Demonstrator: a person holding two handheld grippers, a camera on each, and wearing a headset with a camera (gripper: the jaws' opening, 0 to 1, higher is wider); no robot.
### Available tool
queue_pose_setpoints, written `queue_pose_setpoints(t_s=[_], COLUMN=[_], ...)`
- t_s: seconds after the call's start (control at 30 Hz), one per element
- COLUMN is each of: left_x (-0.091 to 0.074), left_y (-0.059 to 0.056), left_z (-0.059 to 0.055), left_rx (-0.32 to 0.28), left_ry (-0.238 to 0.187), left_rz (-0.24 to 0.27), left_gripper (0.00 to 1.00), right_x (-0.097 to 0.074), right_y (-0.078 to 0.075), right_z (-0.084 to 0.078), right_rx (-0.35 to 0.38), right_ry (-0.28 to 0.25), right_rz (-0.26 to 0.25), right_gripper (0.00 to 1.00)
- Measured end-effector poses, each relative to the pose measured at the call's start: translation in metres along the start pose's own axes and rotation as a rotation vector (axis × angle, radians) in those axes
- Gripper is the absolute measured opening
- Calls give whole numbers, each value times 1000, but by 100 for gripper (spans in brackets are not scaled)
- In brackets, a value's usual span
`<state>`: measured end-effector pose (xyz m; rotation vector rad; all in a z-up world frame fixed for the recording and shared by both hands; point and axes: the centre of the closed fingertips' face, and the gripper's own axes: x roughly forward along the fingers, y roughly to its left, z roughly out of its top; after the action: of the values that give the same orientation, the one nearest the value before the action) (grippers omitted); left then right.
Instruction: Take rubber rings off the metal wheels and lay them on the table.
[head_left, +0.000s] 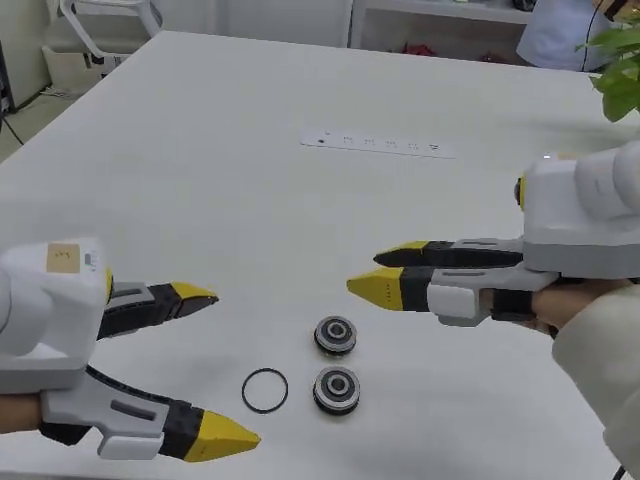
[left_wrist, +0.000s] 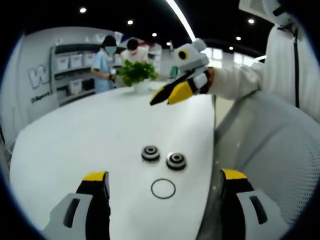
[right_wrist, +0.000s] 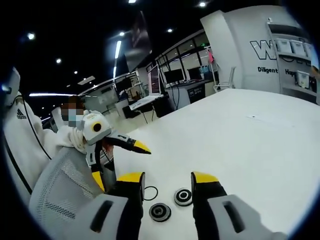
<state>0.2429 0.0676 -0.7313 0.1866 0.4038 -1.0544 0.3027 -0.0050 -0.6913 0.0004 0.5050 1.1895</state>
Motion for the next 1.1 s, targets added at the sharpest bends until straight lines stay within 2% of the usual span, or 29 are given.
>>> queue_pose_setpoints(t_s=[0.07, 0.17, 0.47, 0.6, 0.7, 0.9, 1.03, 1.1], left_x=[-2, -3, 0, 3, 5, 9, 16, 23], left_y=[-2, -6, -18, -20, -19, -15, -11, -6], left_z=[10, 22, 43, 52, 59, 76, 79, 76], left_rx=[2, 33, 105, 128, 139, 159, 179, 199], left_ry=[-22, -22, 0, -8, -15, -61, -67, -47], left_rz=[-9, -18, -52, -55, -52, -56, -51, -38], left_gripper=[93, 93, 92, 90, 88, 87, 86, 84], right_x=[0, 0, 5, 5, 5, 5, 8, 9], right_y=[-1, -2, 0, 1, 0, -1, -1, -1], right_z=[-2, -5, -21, -26, -29, -35, -40, -45], right_rx=[-5, -9, -30, -32, -28, -31, -34, -36], right_ry=[6, 15, 81, 101, 108, 101, 107, 120], right_rz=[-1, 2, 28, 39, 46, 75, 91, 97], right_gripper=[35, 37, 38, 38, 37, 34, 34, 34])
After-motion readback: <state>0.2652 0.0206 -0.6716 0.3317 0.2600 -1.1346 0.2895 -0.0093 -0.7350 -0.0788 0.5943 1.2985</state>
